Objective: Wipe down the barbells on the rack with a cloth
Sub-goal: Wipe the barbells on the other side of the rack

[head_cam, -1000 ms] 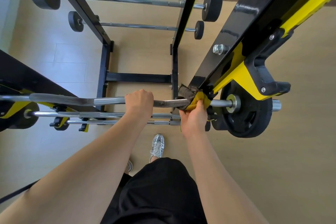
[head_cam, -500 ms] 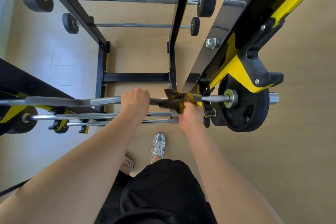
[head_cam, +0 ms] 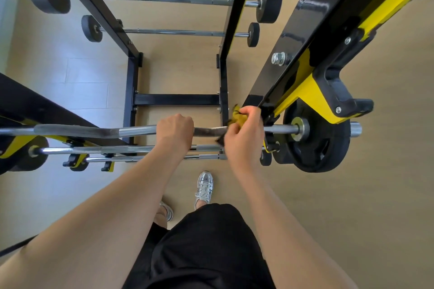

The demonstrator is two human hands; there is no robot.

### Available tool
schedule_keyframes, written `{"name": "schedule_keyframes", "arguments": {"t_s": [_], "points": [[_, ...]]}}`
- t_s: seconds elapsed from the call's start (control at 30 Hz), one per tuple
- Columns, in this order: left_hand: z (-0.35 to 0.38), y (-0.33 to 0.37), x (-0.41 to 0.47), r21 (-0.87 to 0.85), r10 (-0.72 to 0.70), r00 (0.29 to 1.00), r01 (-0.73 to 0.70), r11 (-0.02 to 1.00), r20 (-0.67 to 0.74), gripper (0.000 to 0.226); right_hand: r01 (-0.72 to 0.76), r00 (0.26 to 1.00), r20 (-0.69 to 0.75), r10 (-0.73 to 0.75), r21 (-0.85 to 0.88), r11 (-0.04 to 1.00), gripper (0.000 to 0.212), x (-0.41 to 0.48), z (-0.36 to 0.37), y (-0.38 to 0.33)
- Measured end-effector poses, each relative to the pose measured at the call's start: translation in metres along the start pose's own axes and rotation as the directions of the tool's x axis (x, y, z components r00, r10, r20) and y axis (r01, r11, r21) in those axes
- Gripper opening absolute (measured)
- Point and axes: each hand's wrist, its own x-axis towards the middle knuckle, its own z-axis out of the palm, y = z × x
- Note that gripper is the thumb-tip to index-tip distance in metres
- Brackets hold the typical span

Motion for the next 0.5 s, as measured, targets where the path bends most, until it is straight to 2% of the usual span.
{"name": "schedule_keyframes", "arguments": {"t_s": [0.03, 0.07, 0.1, 0.17, 0.2, 0.3, 0.37, 0.4, 0.5], "points": [[0.0, 0.0, 0.001, -0.002, 0.002, 1.0, -0.002, 1.0, 0.005, 0.029, 0.11, 0.99, -0.076, -0.123, -0.158, 0.981, 0.03, 0.008, -0.008, 0.011], [-0.001, 0.001, 0.001, -0.004, 0.001, 1.0, -0.001, 1.0, 0.009, 0.029, 0.159, 0.978, -0.081, -0.19, -0.295, 0.942, 0.028, 0.014, -0.007, 0.026], [-0.001, 0.001, 0.002, -0.005, 0.001, 1.0, -0.001, 1.0, 0.013, 0.029, 0.177, 0.975, -0.049, -0.218, -0.429, 0.886, 0.027, 0.016, -0.004, 0.037], [-0.002, 0.002, 0.003, -0.004, 0.001, 1.0, -0.001, 1.0, 0.018, 0.029, 0.275, 0.96, 0.141, -0.241, -0.627, 0.729, 0.024, 0.006, 0.014, 0.045], [-0.002, 0.004, 0.003, -0.004, 0.0, 1.0, 0.0, 1.0, 0.015, 0.029, 0.376, 0.927, 0.254, -0.278, -0.629, 0.68, 0.024, 0.0, 0.025, 0.042], [-0.003, 0.004, 0.002, 0.002, -0.019, 1.0, 0.019, 1.0, 0.011, 0.028, 0.609, 0.78, 0.432, -0.453, -0.354, 0.71, 0.013, -0.009, 0.046, 0.03], [-0.002, 0.002, 0.002, -0.005, -0.019, 1.0, 0.019, 1.0, 0.01, 0.029, 0.607, 0.768, 0.452, -0.454, -0.286, 0.742, 0.032, 0.0, 0.031, 0.034], [-0.002, 0.001, 0.002, -0.008, -0.014, 1.0, 0.014, 1.0, 0.01, 0.029, 0.566, 0.806, 0.42, -0.418, -0.337, 0.753, 0.039, 0.005, 0.017, 0.041], [-0.001, -0.001, 0.003, -0.004, -0.002, 1.0, 0.002, 1.0, 0.012, 0.03, 0.361, 0.932, 0.185, -0.313, -0.565, 0.741, 0.045, 0.005, -0.011, 0.061]]}}
